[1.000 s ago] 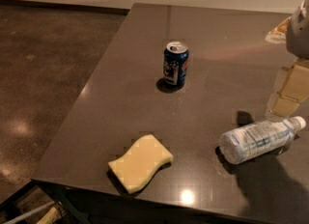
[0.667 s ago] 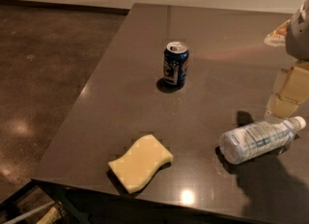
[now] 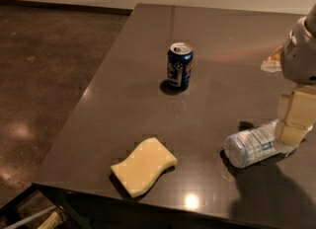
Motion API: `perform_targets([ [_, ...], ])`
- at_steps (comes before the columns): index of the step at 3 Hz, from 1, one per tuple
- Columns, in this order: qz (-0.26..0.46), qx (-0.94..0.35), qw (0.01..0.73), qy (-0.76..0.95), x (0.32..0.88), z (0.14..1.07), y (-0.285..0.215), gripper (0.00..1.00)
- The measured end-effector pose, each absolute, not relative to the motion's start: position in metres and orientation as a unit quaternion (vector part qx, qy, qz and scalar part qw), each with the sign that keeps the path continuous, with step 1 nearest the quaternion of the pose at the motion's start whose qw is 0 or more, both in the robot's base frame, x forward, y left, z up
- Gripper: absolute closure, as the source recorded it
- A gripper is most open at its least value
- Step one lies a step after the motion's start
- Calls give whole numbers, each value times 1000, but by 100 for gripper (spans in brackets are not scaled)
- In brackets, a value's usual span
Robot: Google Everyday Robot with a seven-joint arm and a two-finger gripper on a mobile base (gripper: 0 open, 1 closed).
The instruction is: Move blue plastic bottle near pepsi can
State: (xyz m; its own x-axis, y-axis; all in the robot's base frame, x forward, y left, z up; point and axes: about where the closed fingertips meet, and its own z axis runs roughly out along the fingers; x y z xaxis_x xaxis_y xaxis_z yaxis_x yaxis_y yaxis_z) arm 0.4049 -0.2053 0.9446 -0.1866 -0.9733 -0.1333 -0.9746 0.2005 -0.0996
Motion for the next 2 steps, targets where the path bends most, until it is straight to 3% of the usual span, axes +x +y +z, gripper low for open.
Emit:
perform_targets([
  [2,22,-680,81,728,367,909,-209,0],
])
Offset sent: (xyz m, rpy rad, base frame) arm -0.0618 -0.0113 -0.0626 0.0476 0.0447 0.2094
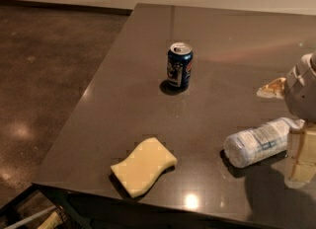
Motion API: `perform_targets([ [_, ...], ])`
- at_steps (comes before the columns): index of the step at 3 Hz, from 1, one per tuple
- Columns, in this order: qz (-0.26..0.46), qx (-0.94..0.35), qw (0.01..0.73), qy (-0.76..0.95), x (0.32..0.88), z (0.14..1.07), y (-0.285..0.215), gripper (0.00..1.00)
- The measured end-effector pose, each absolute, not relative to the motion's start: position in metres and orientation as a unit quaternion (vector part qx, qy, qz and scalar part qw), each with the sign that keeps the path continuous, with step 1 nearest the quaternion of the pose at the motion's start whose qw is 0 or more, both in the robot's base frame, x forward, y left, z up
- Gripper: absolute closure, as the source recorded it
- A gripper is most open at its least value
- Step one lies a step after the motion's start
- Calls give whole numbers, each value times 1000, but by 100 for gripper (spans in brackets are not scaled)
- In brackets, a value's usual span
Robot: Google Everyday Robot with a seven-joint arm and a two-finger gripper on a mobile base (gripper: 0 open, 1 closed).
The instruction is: Move blue plastic bottle near pepsi can
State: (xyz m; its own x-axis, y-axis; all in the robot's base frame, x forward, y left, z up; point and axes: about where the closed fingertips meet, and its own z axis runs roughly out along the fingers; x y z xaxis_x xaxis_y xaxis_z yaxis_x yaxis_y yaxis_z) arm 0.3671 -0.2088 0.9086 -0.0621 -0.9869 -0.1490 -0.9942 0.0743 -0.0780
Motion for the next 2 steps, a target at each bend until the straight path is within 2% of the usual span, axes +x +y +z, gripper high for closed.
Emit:
perform_targets([
  [2,55,-722,94,684,375,876,-206,0],
])
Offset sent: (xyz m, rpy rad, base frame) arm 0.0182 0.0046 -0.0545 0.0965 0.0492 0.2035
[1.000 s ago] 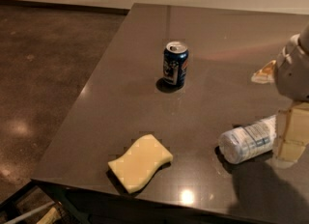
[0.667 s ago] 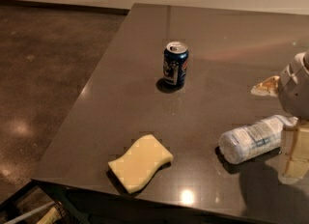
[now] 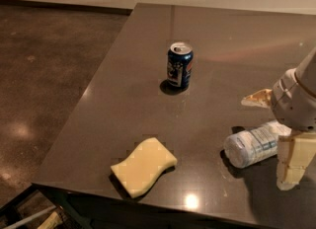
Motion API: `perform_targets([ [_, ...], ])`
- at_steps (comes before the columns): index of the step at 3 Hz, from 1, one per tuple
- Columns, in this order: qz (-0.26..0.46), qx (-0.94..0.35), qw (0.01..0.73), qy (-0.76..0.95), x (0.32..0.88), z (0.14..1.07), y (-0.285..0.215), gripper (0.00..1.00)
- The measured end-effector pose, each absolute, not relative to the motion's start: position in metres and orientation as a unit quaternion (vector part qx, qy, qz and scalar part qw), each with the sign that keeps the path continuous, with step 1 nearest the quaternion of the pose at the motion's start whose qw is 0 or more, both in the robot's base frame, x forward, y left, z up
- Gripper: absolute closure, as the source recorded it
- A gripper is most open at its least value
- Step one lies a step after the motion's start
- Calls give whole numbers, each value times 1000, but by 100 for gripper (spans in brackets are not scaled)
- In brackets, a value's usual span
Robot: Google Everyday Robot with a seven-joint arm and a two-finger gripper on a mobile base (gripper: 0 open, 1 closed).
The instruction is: Move blue plastic bottle near pepsi can
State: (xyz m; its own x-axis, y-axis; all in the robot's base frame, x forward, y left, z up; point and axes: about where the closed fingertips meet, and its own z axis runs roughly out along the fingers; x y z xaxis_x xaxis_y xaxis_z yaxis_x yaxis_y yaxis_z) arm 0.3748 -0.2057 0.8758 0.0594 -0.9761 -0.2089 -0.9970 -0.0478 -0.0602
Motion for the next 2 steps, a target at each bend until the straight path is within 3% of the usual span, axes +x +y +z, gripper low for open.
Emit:
perform_targets([
  [1,66,-735,95,668,387,864,-206,0],
  [2,67,-741,97,661,396,860,-212,18],
])
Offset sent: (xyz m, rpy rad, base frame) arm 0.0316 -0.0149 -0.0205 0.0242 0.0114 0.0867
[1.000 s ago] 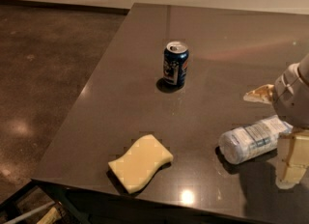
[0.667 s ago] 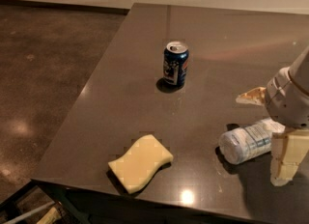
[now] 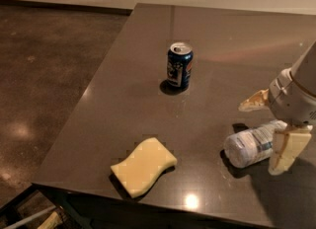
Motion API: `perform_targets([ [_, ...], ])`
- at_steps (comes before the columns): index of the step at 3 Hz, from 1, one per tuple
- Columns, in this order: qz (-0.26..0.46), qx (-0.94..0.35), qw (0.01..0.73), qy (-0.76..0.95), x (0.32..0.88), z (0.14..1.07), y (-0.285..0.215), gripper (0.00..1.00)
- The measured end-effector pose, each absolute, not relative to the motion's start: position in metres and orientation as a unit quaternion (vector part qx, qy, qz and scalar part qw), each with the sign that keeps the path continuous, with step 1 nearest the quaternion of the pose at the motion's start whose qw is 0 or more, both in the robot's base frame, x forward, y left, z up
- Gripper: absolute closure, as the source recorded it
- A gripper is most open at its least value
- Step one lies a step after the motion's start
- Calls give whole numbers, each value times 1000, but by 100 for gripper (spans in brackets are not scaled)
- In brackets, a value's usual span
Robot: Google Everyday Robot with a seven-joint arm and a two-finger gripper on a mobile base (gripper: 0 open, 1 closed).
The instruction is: Move blue plastic bottle near pepsi can
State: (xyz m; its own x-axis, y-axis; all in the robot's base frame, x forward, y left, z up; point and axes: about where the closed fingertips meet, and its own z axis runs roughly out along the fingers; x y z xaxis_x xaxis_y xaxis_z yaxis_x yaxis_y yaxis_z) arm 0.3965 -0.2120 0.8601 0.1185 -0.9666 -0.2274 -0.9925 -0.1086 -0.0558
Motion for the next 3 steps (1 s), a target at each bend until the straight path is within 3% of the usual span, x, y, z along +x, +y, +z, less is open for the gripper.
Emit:
perform_targets([
  [3,66,-744,97,657,419,869,-221,87],
])
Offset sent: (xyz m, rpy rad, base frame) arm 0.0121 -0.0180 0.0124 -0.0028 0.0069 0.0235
